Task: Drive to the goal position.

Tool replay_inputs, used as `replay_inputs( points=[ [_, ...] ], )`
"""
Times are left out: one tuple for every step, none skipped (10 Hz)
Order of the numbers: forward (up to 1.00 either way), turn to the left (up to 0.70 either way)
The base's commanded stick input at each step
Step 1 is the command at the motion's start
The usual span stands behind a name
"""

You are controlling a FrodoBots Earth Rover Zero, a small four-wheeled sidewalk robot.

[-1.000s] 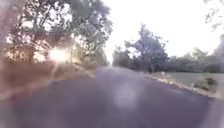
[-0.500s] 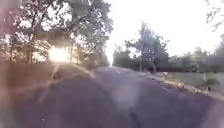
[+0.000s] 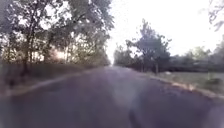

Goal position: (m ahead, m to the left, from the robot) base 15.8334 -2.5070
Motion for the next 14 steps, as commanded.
replay_inputs(
  points=[
    [1.00, 0.00],
    [1.00, 0.00],
    [1.00, 0.00],
    [1.00, 0.00],
    [1.00, 0.00],
    [1.00, 0.00],
    [1.00, 0.00],
    [1.00, 0.00],
    [1.00, 0.00],
    [1.00, 0.00],
    [1.00, 0.00],
    [1.00, 0.00],
    [1.00, 0.00],
    [1.00, 0.00]
  ],
)
